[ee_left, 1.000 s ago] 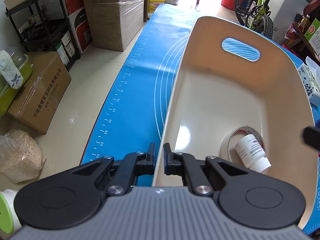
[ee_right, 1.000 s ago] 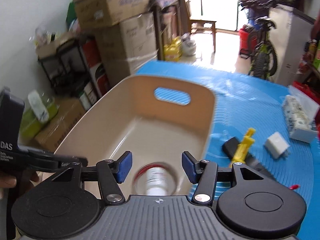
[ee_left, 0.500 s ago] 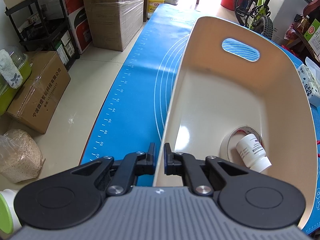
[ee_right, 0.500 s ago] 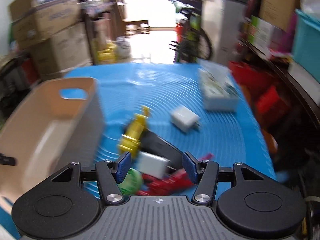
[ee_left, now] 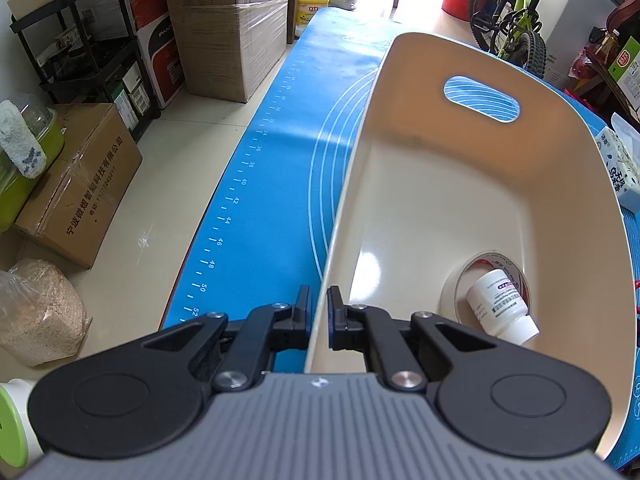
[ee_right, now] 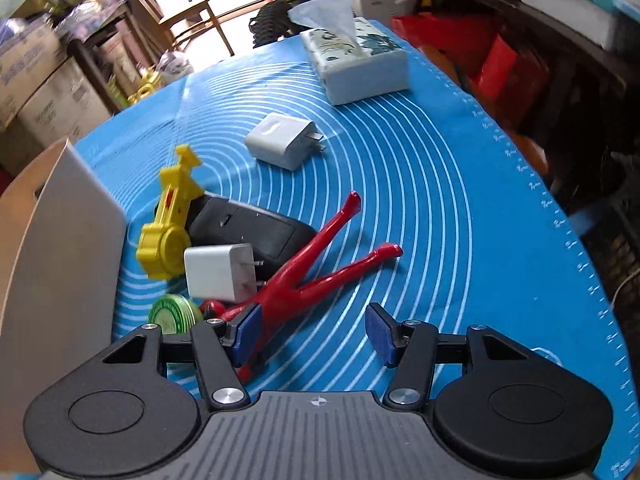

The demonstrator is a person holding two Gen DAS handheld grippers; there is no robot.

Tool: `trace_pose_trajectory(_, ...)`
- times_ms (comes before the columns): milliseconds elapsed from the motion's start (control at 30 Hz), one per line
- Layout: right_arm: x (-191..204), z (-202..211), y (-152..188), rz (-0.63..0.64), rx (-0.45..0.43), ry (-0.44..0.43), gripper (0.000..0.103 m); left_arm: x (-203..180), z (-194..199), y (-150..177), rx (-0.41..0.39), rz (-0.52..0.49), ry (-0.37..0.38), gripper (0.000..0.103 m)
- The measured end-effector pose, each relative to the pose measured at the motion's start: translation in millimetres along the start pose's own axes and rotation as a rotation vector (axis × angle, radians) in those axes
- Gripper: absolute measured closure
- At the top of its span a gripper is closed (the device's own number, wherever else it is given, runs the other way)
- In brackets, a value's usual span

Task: Organize rigid objects
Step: 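Move the right gripper to the red figurine and grasp its body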

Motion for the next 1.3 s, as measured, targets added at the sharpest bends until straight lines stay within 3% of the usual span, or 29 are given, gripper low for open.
trace_pose_trajectory(333, 3, -19, -11, -0.107, 0.023, -0.021, 0.038, 0, 0, 0, 0.000, 0.002, 0.001, 0.093)
trace_pose_trajectory(567, 15, -24, -12, -0.065, 0.033, 0.081, 0.038, 0, 0, 0, 0.000, 0.002, 0.001, 0.093)
trace_pose_trajectory(733, 12, -22, -11, -0.119, 0.028, 0.121, 0.038, 0, 0, 0, 0.000, 0.002, 0.001, 0.093)
trace_pose_trajectory(833, 10, -21, -8, -0.141, 0.030, 0.134, 0.044, 0, 0, 0, 0.000, 0.003, 0.002, 0.093)
trace_pose_trajectory(900, 11, -19, -6, -0.150, 0.027, 0.117, 0.056, -1, 0, 0, 0.000, 0.004, 0.002, 0.093)
trace_pose_trajectory(933, 12, -18, -5, -0.145, 0.029, 0.119, 0.056, -1, 0, 0, 0.000, 0.004, 0.003, 0.093)
trace_pose_trajectory(1067, 12, -19, -5, -0.137, 0.035, 0.138, 0.055, 0, 0, 0, 0.000, 0.003, 0.002, 0.093)
trace_pose_trajectory(1167, 17, -24, -9, -0.100, 0.064, 0.189, 0.043, 0, 0, -1, -0.001, 0.005, 0.004, 0.092)
trace_pose_trajectory(1233, 19, -25, -11, -0.087, 0.064, 0.201, 0.041, 0, 1, -1, 0.000, 0.007, 0.004, 0.092)
trace_pose_trajectory(1300, 21, -26, -11, -0.062, 0.063, 0.226, 0.052, 0, 1, 0, -0.001, 0.006, 0.004, 0.092)
Point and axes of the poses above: each gripper's, at about its wrist camera, not at the fingertips, and z roughly against the way its jaws point, x to its left, y to its underside, the point moved 10 cm from there along -z, roughly the way its jaws point, and after that the axes turned 12 degrees about z, right-handed, at the moved point
